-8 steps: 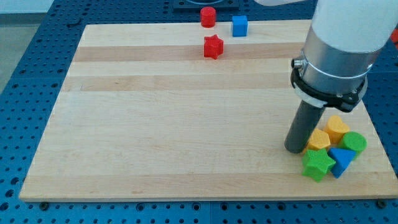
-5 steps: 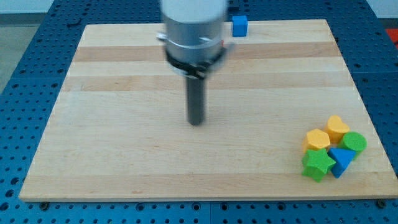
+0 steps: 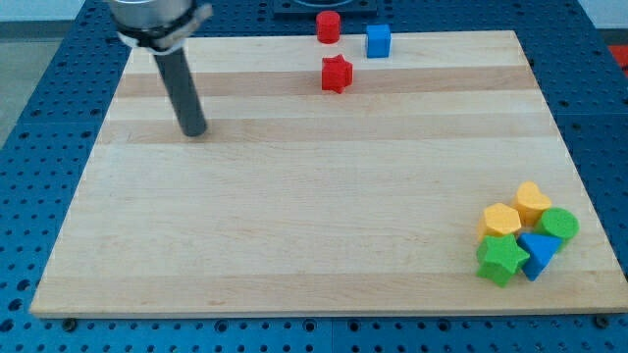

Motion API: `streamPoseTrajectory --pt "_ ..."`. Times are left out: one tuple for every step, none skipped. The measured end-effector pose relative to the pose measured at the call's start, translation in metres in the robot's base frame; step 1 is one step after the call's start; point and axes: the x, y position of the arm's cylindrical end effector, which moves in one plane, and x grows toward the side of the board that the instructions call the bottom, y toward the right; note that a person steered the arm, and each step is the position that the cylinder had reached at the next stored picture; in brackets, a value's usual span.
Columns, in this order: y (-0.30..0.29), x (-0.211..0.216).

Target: Point your arm at red star

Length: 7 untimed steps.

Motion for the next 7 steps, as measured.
streamPoseTrajectory --pt "-0.046 -0.023" --pt "-0.079 -0.053" --pt "-0.083 -0.098" --pt "-0.073 -0.126" --pt "-0.033 -0.132" --pt "0.019 -0.135" --pt "0.070 -0.134"
